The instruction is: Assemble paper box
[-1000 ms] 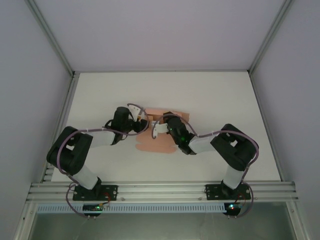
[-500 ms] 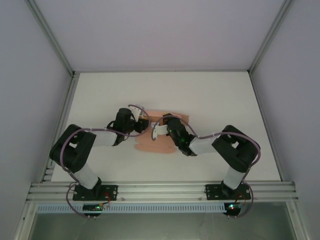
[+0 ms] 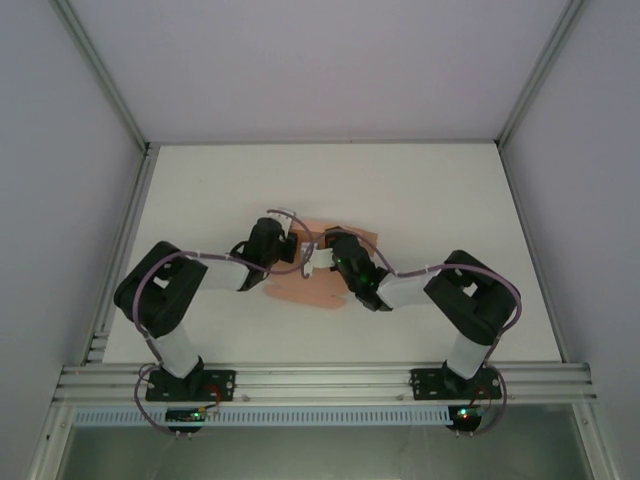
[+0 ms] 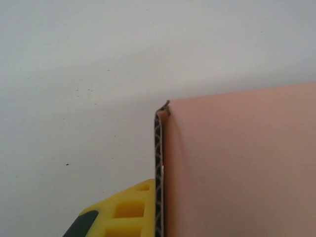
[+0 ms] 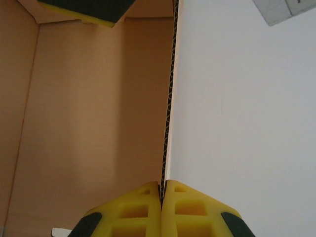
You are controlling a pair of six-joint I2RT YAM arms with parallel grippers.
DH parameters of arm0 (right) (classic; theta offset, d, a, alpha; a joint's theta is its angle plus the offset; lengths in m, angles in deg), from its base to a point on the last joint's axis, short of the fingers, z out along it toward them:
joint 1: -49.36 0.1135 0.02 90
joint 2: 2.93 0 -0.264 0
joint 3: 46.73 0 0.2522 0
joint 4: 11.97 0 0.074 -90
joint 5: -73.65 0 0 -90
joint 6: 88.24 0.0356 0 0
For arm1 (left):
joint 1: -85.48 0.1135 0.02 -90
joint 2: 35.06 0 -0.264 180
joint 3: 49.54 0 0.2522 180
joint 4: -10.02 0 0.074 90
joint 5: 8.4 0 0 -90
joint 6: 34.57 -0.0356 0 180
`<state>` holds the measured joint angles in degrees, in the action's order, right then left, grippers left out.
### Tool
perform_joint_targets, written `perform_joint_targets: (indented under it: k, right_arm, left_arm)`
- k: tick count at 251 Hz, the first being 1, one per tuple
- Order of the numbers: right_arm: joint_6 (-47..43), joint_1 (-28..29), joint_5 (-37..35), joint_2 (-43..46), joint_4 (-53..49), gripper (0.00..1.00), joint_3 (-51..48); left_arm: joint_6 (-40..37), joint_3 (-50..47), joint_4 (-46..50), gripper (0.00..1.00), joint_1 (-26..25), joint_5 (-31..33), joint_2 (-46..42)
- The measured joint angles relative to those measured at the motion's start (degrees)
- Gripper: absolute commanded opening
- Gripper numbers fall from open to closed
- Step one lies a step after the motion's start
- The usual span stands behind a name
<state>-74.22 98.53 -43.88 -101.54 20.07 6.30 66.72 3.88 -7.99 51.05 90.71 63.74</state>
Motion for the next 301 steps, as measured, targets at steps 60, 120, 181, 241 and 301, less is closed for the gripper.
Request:
perform_joint_targets:
  k: [60,120,181,241,301]
  right_arm:
    - [1.31,0.11,0.02,0.0,-0.61,0.0,0.44]
    - [1.75,0.11,-0.11,-0.39,-1.14,0.0,1.4]
    - [1.9,0.11,-0.28,-0.5,-1.79,0.0,1.66]
    - [1.9,0.11,-0.37,-0.5,-2.14,0.0,1.9]
    - [2.23,0.13,0.31,-0.7,-2.97,0.0,2.8]
  left_arm:
    - [2.36,1.95,0.39,0.0,-4.02,12.48,2.21]
    - [4.94,4.26,1.97,0.0,-6.23,20.13,4.13]
    - [4.46,4.35,2.97,0.28,-5.09,17.81,4.17]
    - [5.18,3.63,4.79,0.36,-3.82,15.76,2.23]
    - [7.15,3.5,4.98,0.04,-2.58,12.66,1.9]
